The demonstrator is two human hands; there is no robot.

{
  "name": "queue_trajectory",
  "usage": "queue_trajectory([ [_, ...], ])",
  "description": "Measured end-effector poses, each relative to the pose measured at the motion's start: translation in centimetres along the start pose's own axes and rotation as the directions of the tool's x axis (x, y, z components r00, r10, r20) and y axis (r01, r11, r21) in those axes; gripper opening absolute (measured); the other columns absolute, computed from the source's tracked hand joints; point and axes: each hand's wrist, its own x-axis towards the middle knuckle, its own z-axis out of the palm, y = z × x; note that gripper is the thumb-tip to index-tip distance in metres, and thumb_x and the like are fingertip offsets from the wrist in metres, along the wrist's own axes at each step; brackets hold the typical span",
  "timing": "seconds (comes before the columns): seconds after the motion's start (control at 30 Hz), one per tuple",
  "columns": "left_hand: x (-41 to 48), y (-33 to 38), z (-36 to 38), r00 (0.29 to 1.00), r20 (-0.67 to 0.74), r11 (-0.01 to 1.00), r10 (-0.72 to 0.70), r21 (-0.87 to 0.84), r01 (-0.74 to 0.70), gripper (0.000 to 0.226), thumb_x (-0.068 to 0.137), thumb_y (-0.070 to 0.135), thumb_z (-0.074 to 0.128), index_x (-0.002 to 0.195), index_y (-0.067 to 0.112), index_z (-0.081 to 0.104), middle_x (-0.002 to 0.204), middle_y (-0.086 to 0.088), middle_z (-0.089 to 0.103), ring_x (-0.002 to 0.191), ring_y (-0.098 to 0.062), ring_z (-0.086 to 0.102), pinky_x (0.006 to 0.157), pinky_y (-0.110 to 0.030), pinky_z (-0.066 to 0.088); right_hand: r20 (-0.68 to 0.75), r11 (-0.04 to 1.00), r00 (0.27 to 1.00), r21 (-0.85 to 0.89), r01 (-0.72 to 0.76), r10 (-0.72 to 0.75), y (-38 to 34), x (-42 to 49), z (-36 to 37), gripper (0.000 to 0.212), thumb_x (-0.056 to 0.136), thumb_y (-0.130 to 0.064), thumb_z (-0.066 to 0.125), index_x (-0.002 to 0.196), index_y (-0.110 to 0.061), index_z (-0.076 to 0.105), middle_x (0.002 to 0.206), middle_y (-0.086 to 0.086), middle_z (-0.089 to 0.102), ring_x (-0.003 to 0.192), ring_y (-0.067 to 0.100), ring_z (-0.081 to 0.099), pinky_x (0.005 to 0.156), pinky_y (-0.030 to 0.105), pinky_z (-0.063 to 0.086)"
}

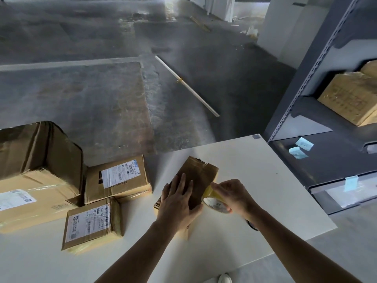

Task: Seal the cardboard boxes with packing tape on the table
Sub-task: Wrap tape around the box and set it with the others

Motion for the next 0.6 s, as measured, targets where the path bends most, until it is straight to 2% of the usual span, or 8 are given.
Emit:
queue_trajectory([
  [0.13,-0.1,0.1,0.0,1.000,0.017,0.999,0.019,0.039,-0.020,0.079,0.092,0.074,0.017,0.157,0.030,0.007,0.165,-0.001,-0.014,0.151,-0.027,-0.016,0.121,-0.053,-0.004,-0.006,0.985,1.000,-0.174,-0.011,0.010,0.2,-0.2,0.7,0.036,0.094,-0.045,0.060,0.067,-0.022,0.055,0.052,-0.005,0.054,0.042,0.009,0.051,0.046,0.024,0.046],
  [0.2,0.0,-0.1,0.2,0.999,0.039,0.998,0.024,0.051,-0.026,0.082,0.090,0.075,0.016,0.157,0.030,0.004,0.164,-0.001,-0.016,0.150,-0.028,-0.018,0.121,-0.055,-0.006,0.047,0.997,0.998,-0.062,0.041,-0.038,0.5,0.0,0.4,0.029,0.078,-0.035,0.082,0.081,-0.020,0.057,0.051,-0.004,0.055,0.039,0.007,0.045,0.043,0.021,0.046],
  [0.23,0.0,-0.1,0.2,0.999,0.042,0.998,0.028,0.061,-0.030,0.085,0.088,0.078,0.015,0.157,0.029,0.002,0.164,-0.002,-0.018,0.150,-0.029,-0.018,0.120,-0.056,-0.008,0.165,0.999,0.985,-0.035,-0.037,0.042,1.8,0.9,0.3,0.056,0.058,-0.027,0.095,0.095,-0.017,0.055,0.053,-0.003,0.056,0.038,0.006,0.044,0.040,0.018,0.045],
  [0.3,-0.1,0.1,0.3,0.998,0.048,0.995,0.039,0.086,-0.043,0.091,0.086,0.080,0.017,0.157,0.025,-0.001,0.163,-0.004,-0.019,0.150,-0.029,-0.019,0.118,-0.056,-0.012,0.147,0.978,0.981,-0.146,0.150,-0.129,3.7,1.5,0.3,0.097,0.032,-0.021,0.102,0.114,-0.010,0.050,0.057,0.001,0.060,0.039,0.009,0.051,0.037,0.018,0.048],
  [0.37,0.0,0.5,0.2,0.997,0.054,0.993,0.062,0.095,-0.067,0.087,0.092,0.072,0.023,0.157,0.021,-0.003,0.164,-0.003,-0.016,0.150,-0.025,-0.018,0.118,-0.055,-0.013,0.200,0.999,0.980,0.031,0.014,-0.020,2.6,1.0,0.1,0.073,0.056,-0.028,0.096,0.111,-0.003,0.056,0.057,0.002,0.062,0.042,0.012,0.057,0.040,0.023,0.051],
  [0.43,0.0,0.8,0.1,0.995,0.055,0.994,0.081,0.072,-0.085,0.080,0.097,0.063,0.027,0.158,0.020,0.000,0.165,0.002,-0.013,0.150,-0.021,-0.017,0.119,-0.055,-0.011,0.014,0.996,1.000,-0.084,0.002,-0.001,1.3,0.1,0.5,0.029,0.089,-0.039,0.070,0.091,-0.010,0.068,0.052,-0.003,0.060,0.041,0.008,0.057,0.043,0.020,0.050],
  [0.5,0.1,1.1,0.1,0.995,0.053,0.994,0.086,0.063,-0.089,0.074,0.099,0.059,0.027,0.158,0.021,0.005,0.165,0.006,-0.011,0.151,-0.020,-0.016,0.120,-0.058,-0.007,0.035,0.996,0.997,-0.056,-0.068,0.070,2.0,0.5,0.6,0.034,0.096,-0.041,0.060,0.071,-0.018,0.063,0.050,-0.005,0.058,0.039,0.004,0.055,0.041,0.016,0.047],
  [0.6,-0.2,1.2,0.5,0.995,0.059,0.995,0.080,0.063,-0.084,0.071,0.097,0.061,0.018,0.158,0.025,0.008,0.165,0.009,-0.009,0.150,-0.024,-0.017,0.119,-0.061,-0.006,0.066,0.998,0.997,-0.048,-0.041,0.045,1.8,0.3,0.3,0.033,0.096,-0.041,0.059,0.070,-0.020,0.060,0.051,-0.004,0.059,0.039,0.004,0.055,0.040,0.015,0.046],
])
